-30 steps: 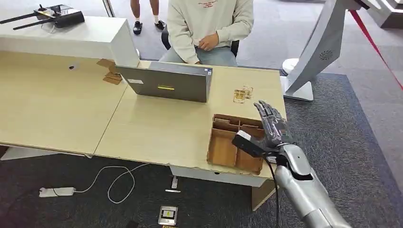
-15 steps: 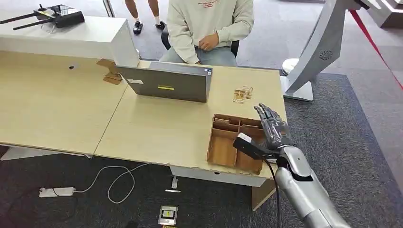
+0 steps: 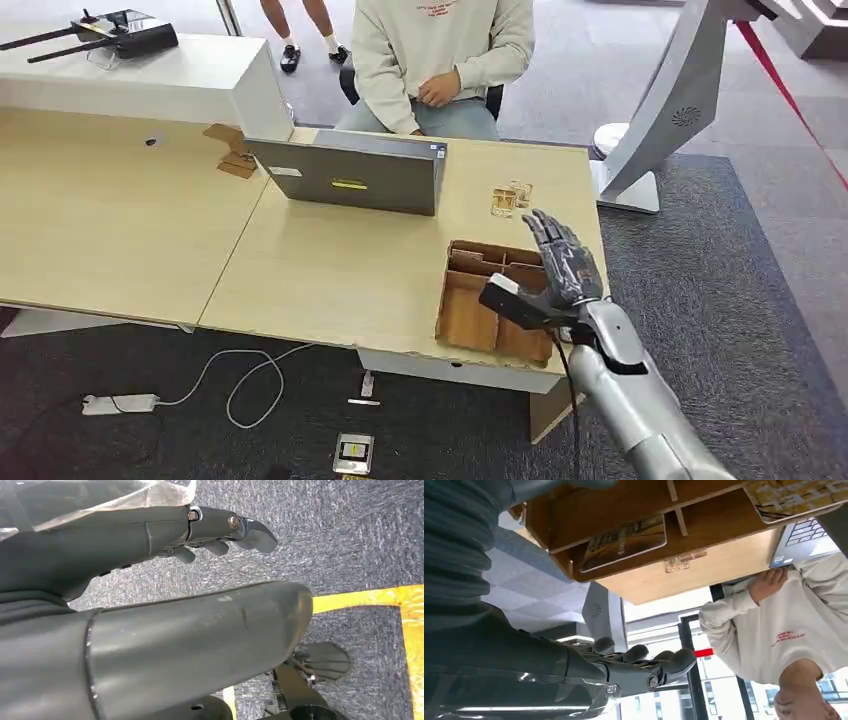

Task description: Pass the card to the sensor for recognition and then transmit it.

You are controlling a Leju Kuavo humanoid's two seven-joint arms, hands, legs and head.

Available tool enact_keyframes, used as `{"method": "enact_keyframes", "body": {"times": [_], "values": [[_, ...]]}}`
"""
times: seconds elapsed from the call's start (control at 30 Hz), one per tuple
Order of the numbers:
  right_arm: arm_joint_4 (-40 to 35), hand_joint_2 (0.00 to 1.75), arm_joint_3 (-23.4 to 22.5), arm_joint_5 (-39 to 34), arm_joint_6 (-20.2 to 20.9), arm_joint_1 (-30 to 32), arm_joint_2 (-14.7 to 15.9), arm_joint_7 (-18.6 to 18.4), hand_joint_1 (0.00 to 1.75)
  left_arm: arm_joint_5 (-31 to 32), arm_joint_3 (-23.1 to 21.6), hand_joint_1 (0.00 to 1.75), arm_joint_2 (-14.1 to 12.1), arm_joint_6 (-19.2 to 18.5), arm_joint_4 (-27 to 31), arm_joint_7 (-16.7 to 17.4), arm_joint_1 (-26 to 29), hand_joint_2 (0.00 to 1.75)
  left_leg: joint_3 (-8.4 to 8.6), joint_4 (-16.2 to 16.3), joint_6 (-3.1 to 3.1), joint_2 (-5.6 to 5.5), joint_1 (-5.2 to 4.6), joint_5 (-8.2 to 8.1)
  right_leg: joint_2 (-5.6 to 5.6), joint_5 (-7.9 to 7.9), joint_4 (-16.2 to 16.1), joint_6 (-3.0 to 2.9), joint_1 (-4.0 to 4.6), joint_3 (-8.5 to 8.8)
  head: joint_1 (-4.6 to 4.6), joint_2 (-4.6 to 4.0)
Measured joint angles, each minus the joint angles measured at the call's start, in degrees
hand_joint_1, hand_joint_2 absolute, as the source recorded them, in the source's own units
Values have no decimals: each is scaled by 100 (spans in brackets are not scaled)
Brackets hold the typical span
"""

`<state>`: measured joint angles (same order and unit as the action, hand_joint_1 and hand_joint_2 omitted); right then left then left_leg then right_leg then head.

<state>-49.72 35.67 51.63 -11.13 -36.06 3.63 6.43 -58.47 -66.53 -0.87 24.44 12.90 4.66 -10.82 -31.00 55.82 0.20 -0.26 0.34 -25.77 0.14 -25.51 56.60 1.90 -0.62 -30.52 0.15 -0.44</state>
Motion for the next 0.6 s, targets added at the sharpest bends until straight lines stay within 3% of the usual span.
{"method": "enact_keyframes", "body": {"times": [0.6], "values": [[293, 175, 4, -33, 57, -171, -151, 94, 0, -92, 2, 0, 35, 79, 2, 57, -24, 0, 1, 0, 0, 0, 0, 0, 0, 0, 0, 0, 0, -1, 0, 0]]}}
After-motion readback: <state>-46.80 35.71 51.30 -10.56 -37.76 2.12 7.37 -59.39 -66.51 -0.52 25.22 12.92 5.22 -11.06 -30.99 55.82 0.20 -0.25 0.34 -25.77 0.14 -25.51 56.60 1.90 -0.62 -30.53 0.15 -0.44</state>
